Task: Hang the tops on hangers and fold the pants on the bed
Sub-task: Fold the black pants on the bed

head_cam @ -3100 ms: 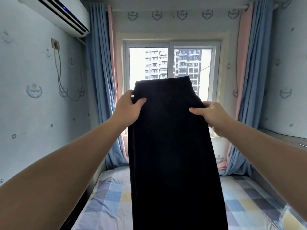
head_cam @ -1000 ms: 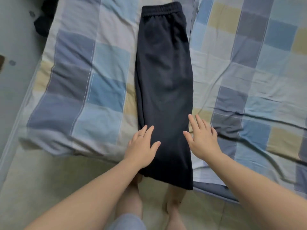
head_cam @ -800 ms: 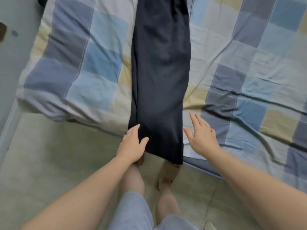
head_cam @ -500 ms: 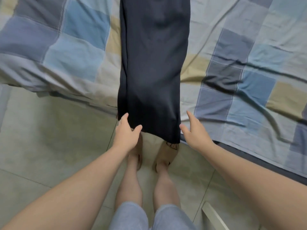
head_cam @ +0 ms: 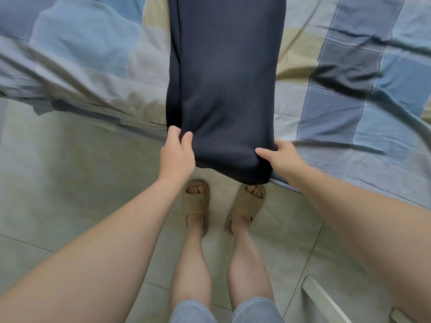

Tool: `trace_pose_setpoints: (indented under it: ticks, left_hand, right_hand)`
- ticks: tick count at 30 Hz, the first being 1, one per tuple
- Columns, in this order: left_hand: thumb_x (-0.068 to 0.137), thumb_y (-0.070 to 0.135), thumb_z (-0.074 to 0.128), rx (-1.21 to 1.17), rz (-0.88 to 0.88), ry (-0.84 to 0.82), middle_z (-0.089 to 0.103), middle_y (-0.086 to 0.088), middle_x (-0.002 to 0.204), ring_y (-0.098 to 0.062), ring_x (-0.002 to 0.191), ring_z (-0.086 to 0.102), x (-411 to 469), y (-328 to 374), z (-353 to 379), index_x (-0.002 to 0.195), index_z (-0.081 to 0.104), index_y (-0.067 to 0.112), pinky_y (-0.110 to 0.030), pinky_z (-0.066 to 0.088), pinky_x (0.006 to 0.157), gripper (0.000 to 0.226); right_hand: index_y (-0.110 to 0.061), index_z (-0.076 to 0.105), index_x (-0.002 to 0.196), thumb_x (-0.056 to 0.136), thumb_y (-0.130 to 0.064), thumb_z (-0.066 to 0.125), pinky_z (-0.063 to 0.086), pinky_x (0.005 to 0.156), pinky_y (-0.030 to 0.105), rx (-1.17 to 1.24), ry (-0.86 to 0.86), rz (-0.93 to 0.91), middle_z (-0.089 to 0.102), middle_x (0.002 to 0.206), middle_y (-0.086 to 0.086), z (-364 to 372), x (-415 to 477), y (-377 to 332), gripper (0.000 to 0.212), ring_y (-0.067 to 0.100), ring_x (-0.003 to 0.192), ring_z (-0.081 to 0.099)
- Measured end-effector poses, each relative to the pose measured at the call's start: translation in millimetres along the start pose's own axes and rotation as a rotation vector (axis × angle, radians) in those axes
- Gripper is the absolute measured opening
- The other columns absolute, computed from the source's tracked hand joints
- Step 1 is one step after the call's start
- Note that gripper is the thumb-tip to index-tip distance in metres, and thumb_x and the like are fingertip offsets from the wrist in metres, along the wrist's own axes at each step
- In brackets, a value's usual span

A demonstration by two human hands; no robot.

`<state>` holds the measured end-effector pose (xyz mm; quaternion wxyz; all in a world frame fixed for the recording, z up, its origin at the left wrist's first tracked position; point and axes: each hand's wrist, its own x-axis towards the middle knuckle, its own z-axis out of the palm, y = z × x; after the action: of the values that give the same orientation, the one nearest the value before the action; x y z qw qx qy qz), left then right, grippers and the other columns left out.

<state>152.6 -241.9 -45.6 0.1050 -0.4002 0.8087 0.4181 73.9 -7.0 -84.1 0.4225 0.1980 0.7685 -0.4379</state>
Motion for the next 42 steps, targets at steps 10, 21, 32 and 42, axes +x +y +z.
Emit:
trace_pose_setpoints:
  ticks: [10,21,32,42]
  left_hand:
    - [0.087,0.052,0.07,-0.044,-0.128,-0.066,0.059,0.003,0.116,-0.02,0.102,0.055,20,-28,-13,0.137,0.037,0.024,-0.033,0.041,0.085,0.065]
    - [0.082,0.032,0.062,0.067,-0.093,-0.258,0.07,0.003,0.092,-0.03,0.101,0.064,8,-30,-32,0.079,0.06,0.025,-0.038,0.052,0.085,0.008]
    - [0.086,0.023,0.075,-0.257,-0.37,-0.479,0.073,0.011,0.107,-0.011,0.097,0.068,-99,-18,-109,0.117,0.067,0.023,-0.025,0.051,0.071,0.032]
    - [0.095,0.027,0.066,-0.298,-0.427,-0.44,0.071,-0.002,0.115,-0.022,0.101,0.068,-165,29,-185,0.124,0.064,0.012,-0.037,0.056,0.089,0.033]
  right_hand:
    - [-0.019,0.051,0.113,0.089,-0.02,0.071,0.061,0.069,0.027,0.067,0.023,0.012,0.063,0.112,0.0,31,-8,3,0.032,0.015,0.096,0.067]
    - [-0.02,0.069,0.115,0.074,-0.03,0.086,0.057,0.083,0.032,0.208,-0.13,0.07,0.077,0.107,-0.002,41,-18,-4,0.046,0.017,0.098,0.072]
    - [-0.018,0.077,0.1,0.072,-0.03,0.087,0.056,0.07,0.03,0.146,-0.075,0.144,0.079,0.094,-0.005,25,-175,0,0.033,0.014,0.087,0.074]
    - [-0.005,0.07,0.113,0.088,-0.013,0.074,0.055,0.096,0.05,0.466,0.004,0.248,0.074,0.114,0.014,31,-313,-28,0.027,0.033,0.106,0.07]
